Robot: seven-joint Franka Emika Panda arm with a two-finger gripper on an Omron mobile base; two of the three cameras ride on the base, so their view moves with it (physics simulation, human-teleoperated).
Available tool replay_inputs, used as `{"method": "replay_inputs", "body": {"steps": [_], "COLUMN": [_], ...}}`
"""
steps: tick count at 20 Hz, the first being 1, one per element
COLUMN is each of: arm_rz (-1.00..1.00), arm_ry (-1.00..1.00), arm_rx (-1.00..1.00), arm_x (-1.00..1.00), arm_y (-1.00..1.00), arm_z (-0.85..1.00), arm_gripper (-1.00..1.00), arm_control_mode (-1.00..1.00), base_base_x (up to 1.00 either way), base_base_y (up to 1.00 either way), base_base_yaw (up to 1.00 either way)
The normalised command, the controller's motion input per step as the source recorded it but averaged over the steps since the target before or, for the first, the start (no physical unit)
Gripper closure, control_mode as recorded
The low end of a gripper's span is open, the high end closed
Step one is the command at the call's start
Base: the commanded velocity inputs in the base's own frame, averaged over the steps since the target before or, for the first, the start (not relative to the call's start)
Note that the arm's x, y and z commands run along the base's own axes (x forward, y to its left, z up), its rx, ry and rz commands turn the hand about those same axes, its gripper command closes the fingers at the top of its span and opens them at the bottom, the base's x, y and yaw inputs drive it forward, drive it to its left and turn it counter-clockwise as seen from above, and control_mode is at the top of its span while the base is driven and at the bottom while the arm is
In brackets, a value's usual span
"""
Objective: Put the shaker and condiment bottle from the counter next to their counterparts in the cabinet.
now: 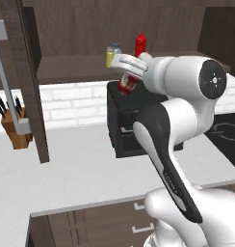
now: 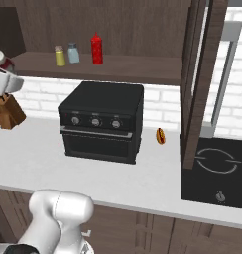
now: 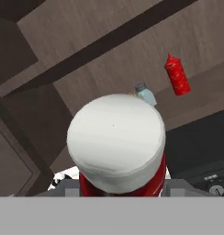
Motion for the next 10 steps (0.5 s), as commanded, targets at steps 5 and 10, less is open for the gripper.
{"method": "replay_inputs", "body": {"steps": [5, 10], "arm_rz": [0.04, 0.00], "arm_ry": [0.07, 0.20], "arm_rx": [-0.05, 0.00], "arm_x": [0.15, 0.26], "arm_y": [0.07, -0.29], "arm_z": [0.09, 0.32], "arm_gripper": [1.00, 1.00], "arm_control_mode": [-1.00, -1.00], "base_base_x": [0.00, 0.00], "base_base_y": [0.00, 0.00], "base_base_yaw": [0.00, 0.00]}}
